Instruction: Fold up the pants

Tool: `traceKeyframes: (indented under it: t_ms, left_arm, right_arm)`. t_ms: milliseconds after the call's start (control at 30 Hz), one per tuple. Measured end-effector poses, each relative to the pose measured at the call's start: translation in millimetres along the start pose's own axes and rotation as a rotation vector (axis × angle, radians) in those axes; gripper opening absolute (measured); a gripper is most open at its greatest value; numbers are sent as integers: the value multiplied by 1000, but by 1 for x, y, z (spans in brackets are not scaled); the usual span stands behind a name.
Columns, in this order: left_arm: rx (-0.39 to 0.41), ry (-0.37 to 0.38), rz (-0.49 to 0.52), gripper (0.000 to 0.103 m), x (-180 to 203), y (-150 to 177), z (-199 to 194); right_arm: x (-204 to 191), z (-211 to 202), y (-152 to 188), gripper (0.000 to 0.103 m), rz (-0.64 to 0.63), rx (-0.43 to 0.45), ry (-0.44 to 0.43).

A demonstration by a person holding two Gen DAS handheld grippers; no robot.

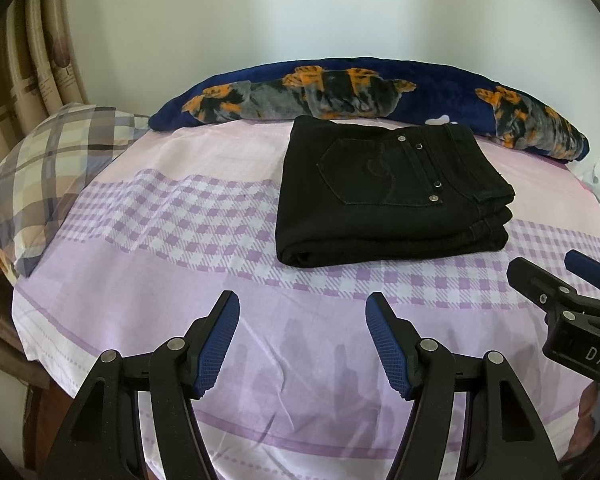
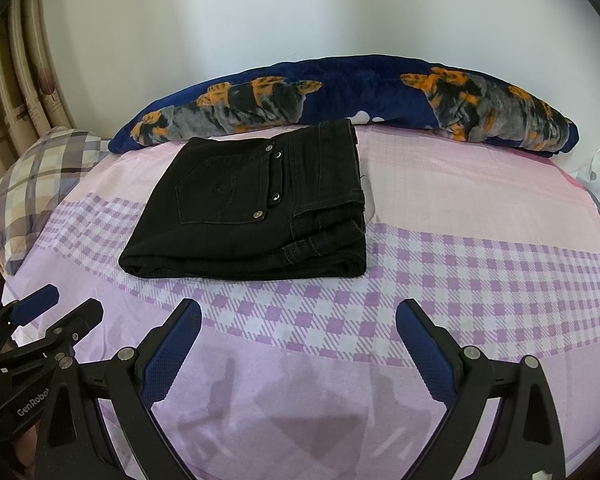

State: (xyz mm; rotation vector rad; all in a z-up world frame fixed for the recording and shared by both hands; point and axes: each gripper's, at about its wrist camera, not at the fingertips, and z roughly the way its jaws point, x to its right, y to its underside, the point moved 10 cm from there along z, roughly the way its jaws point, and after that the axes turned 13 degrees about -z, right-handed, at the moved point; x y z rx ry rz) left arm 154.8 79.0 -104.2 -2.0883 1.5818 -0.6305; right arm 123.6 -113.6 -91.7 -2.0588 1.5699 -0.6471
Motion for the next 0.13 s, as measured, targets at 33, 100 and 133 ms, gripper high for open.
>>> traceKeyframes:
  t_ms: [33,100,133]
  left_arm:
    - [-2,2,1,66,0,0,0]
    - [-6,7,5,66,0,0,1]
    - [-9,11,7,66,-1,0,1]
  right_arm:
    - [0,0,0,97,0,-1,1]
    - [0,0,0,97,0,-1,1]
    - [0,0,0,97,1,-2,-2]
